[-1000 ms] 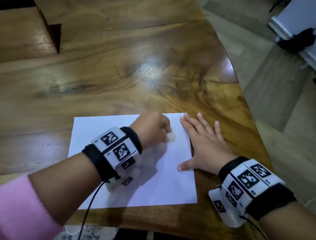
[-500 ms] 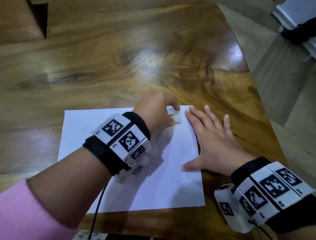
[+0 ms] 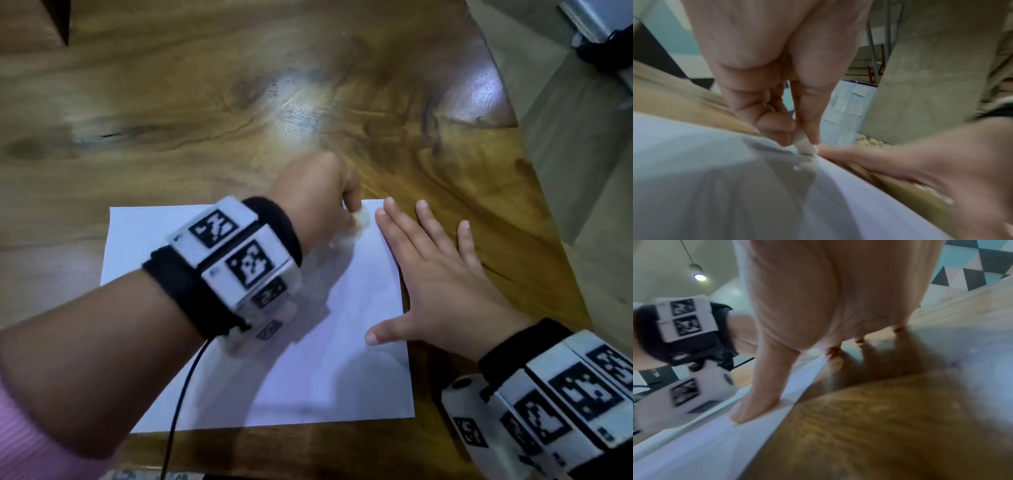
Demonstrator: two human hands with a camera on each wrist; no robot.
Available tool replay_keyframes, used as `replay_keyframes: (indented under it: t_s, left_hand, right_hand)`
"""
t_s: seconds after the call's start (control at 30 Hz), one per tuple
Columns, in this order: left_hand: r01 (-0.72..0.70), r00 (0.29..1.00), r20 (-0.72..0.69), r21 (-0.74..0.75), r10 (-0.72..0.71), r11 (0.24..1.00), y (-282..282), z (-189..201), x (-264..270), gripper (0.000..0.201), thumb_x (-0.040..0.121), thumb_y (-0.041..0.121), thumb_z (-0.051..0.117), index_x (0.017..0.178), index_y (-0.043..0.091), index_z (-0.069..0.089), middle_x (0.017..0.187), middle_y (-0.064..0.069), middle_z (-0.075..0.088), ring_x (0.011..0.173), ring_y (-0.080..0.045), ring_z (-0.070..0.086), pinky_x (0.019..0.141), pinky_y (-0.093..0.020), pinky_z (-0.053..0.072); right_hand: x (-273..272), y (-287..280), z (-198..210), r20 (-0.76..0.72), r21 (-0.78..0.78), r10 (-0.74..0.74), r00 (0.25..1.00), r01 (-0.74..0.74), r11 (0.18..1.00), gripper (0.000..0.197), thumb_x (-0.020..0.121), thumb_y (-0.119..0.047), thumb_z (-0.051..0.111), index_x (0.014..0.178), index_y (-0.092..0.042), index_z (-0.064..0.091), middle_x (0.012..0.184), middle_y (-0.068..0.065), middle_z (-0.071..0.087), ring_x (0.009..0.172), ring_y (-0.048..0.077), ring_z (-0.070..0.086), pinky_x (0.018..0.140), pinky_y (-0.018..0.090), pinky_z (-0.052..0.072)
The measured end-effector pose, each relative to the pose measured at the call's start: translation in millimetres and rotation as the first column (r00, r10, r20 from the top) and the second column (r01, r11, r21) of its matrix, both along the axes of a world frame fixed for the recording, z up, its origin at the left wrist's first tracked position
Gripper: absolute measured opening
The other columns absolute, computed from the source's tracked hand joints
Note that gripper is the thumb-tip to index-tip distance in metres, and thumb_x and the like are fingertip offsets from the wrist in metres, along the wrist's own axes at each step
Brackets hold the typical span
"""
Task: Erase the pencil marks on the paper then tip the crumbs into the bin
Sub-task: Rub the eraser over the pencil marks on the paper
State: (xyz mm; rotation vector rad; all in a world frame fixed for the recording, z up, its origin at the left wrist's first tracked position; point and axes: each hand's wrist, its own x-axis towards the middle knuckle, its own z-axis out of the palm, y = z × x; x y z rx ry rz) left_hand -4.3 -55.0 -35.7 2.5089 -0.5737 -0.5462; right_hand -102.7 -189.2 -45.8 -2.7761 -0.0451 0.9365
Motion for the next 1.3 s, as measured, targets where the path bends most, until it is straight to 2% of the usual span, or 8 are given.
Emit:
replay_keyframes:
  t_s: [0.13, 0.33, 0.5, 0.7, 0.9, 1.1, 1.17, 1.3]
  left_hand:
    - [0.267, 0.953, -0.152, 0.006, -0.263, 0.964, 19, 1, -42, 0.011, 0.068, 0.022, 0.074, 0.073, 0.014, 0.07, 0.062, 0.007, 0.059, 0.057, -0.006, 0.047, 0.056, -0.007, 0.035]
    - [0.024, 0.998, 0.062, 0.057, -0.028, 0.998, -7, 5, -2, 0.008, 0.073, 0.017, 0.068, 0.08, 0.016, 0.069, 0.059, 0.008, 0.047, 0.066, -0.013, 0.046, 0.05, -0.019, 0.026]
    - [0.344, 0.933, -0.125, 0.021, -0.339, 0.939, 11, 1, -51, 0.004, 0.073, 0.018, 0.067, 0.077, 0.016, 0.068, 0.062, 0.01, 0.05, 0.065, -0.011, 0.046, 0.054, -0.019, 0.03]
    - [0.074, 0.996, 0.034, 0.074, -0.077, 0.995, -9, 7, -5, 0.007, 0.074, 0.013, 0.067, 0.08, 0.016, 0.068, 0.061, 0.008, 0.049, 0.07, -0.014, 0.049, 0.052, -0.019, 0.03]
    - [0.349, 0.935, -0.091, 0.08, -0.342, 0.934, 15, 0, -46, 0.002, 0.074, 0.016, 0.067, 0.074, 0.019, 0.067, 0.058, 0.01, 0.045, 0.063, -0.011, 0.045, 0.06, -0.02, 0.031]
    - [0.059, 0.998, 0.025, 0.076, -0.061, 0.995, -6, 4, 2, 0.01, 0.073, 0.009, 0.067, 0.08, 0.014, 0.068, 0.064, 0.006, 0.05, 0.071, -0.019, 0.053, 0.054, -0.015, 0.03]
    - [0.175, 0.984, -0.029, 0.065, -0.173, 0.982, -2, 2, -15, 0.007, 0.073, 0.012, 0.066, 0.079, 0.015, 0.069, 0.068, 0.005, 0.053, 0.072, -0.017, 0.052, 0.063, -0.02, 0.032]
    - [0.362, 0.923, -0.153, 0.037, -0.352, 0.932, 12, 2, -51, 0.009, 0.071, 0.015, 0.067, 0.079, 0.017, 0.07, 0.065, 0.009, 0.054, 0.066, -0.009, 0.048, 0.056, -0.02, 0.03]
  right_hand:
    - [1, 1, 1, -0.015, 0.007, -0.002, 1.0, 0.003, 1.0, 0.139, 0.048, -0.075, 0.065, 0.137, -0.033, -0.034, 0.136, -0.024, -0.046, 0.13, 0.009, -0.042, 0.108, 0.048, -0.022]
    - [1, 2, 2, -0.022, 0.003, -0.011, 1.0, 0.011, 1.0, 0.139, 0.048, -0.074, 0.066, 0.137, -0.034, -0.033, 0.13, -0.027, -0.048, 0.129, 0.008, -0.042, 0.107, 0.048, -0.022]
    - [2, 2, 2, -0.029, 0.014, -0.014, 0.999, 0.014, 1.0, 0.14, 0.047, -0.074, 0.067, 0.137, -0.034, -0.032, 0.131, -0.027, -0.047, 0.13, 0.008, -0.041, 0.107, 0.047, -0.022]
    - [2, 2, 0, -0.032, -0.004, -0.005, 0.999, 0.005, 1.0, 0.139, 0.048, -0.075, 0.066, 0.137, -0.033, -0.033, 0.129, -0.026, -0.048, 0.129, 0.01, -0.042, 0.108, 0.049, -0.021]
    - [2, 1, 1, -0.034, 0.011, -0.011, 0.999, 0.012, 1.0, 0.139, 0.048, -0.073, 0.068, 0.138, -0.033, -0.031, 0.132, -0.026, -0.046, 0.13, 0.01, -0.041, 0.108, 0.049, -0.021]
    - [2, 2, 0, -0.026, -0.004, -0.01, 1.0, 0.01, 1.0, 0.14, 0.047, -0.073, 0.067, 0.138, -0.033, -0.031, 0.13, -0.027, -0.045, 0.13, 0.01, -0.04, 0.108, 0.05, -0.021]
    - [2, 2, 1, -0.026, -0.001, -0.01, 1.0, 0.01, 1.0, 0.14, 0.047, -0.074, 0.068, 0.139, -0.033, -0.03, 0.13, -0.027, -0.045, 0.13, 0.009, -0.04, 0.108, 0.049, -0.021]
    - [3, 2, 0, -0.031, 0.004, -0.018, 0.999, 0.018, 1.0, 0.141, 0.045, -0.074, 0.068, 0.139, -0.034, -0.03, 0.128, -0.029, -0.046, 0.13, 0.009, -0.04, 0.109, 0.05, -0.021]
